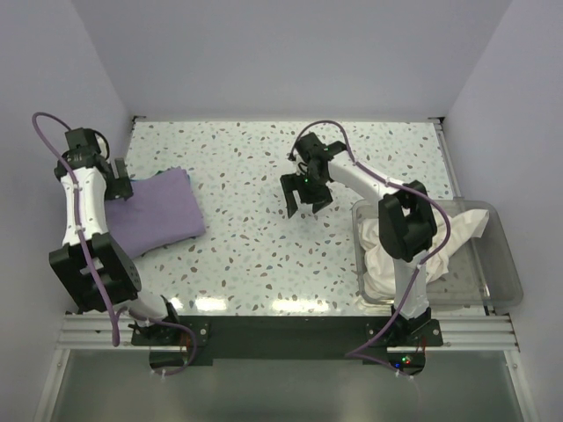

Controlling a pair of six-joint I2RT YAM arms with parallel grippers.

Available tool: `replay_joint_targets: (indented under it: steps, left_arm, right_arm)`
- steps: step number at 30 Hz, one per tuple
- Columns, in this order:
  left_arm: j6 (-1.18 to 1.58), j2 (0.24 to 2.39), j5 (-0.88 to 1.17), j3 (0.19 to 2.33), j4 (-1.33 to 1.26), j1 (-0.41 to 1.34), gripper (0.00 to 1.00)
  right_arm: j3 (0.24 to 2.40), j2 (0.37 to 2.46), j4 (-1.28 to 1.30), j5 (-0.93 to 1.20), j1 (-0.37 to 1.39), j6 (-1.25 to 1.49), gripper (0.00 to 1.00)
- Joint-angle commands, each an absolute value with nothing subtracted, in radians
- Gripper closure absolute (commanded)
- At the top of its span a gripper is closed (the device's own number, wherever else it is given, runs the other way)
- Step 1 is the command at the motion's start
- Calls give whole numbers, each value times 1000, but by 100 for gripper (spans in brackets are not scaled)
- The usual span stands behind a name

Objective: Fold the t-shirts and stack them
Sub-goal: Neatly place the folded tshirt to the corner, then reset both grippers

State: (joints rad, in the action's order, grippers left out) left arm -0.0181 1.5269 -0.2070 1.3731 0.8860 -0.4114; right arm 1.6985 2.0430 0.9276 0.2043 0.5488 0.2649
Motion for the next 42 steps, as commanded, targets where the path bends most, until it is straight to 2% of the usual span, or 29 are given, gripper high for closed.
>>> replay_joint_targets:
  steps: [1,10,19,23,26,29,32,34,42]
  left_arm:
    - [23,1535,-238,1446,879,-420,7]
    - [115,1398,-74,1385,718,-364,9]
    - [368,1276,-74,1233,467,-13,13]
    - [428,1249,-97,1181,376,194,16]
    - [462,1242,-120,1147,333,302,14]
    - [479,1256,-115,1140,336,374,7]
    - [515,1230,-231,1115,339,452,5]
    - [534,1192,-271,1097,315,482,0]
    - [537,1134,-336,1057,293,485,0]
  right_arm:
    - [1723,2048,950,222,549,250,15]
    - [1632,1944,852,192,543,296,15]
    - [1534,1801,736,86,541,316,15]
    - [1453,1706,669,17,540,344,15]
    - [1413,1661,635,-21,537,371,15]
    - [1344,1605,603,-70,535,406,15]
    - [1293,1554,581,-129,532,440,14]
    - [1270,1522,578,-169,531,460,14]
    - [1175,1411,566,-279,529,502,13]
